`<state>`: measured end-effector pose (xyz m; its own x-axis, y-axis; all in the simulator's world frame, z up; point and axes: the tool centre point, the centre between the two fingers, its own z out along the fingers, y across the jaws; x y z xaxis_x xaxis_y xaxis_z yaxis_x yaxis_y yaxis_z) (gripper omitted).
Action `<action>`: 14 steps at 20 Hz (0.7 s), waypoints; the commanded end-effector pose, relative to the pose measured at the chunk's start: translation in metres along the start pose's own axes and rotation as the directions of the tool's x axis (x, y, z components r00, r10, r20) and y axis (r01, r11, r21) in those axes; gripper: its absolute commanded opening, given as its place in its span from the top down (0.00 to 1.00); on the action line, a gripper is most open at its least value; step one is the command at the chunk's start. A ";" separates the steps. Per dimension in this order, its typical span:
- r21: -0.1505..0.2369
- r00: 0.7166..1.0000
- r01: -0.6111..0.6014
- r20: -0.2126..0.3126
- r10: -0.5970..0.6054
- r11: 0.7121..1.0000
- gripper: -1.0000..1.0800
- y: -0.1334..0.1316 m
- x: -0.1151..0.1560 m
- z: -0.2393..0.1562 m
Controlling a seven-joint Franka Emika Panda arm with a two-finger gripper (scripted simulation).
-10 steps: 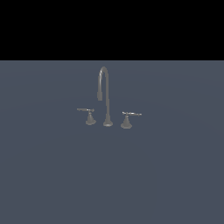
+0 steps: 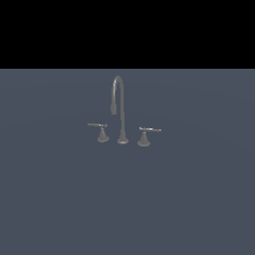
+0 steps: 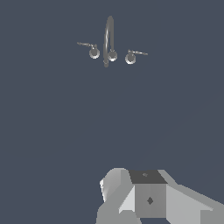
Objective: Turn on the faucet by rotating a designated handle.
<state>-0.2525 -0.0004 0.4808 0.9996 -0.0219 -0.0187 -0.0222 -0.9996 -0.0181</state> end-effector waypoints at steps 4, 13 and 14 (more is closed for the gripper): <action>0.007 1.000 -0.004 -0.004 0.004 1.000 1.00 0.002 -0.001 -0.003; 0.027 0.998 -0.061 0.001 0.061 0.998 1.00 -0.003 0.018 0.000; 0.031 0.997 -0.072 0.002 0.072 0.997 1.00 -0.004 0.022 0.001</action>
<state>-0.2356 0.0018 0.4808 0.9967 -0.0784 -0.0201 -0.0792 -0.9959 -0.0426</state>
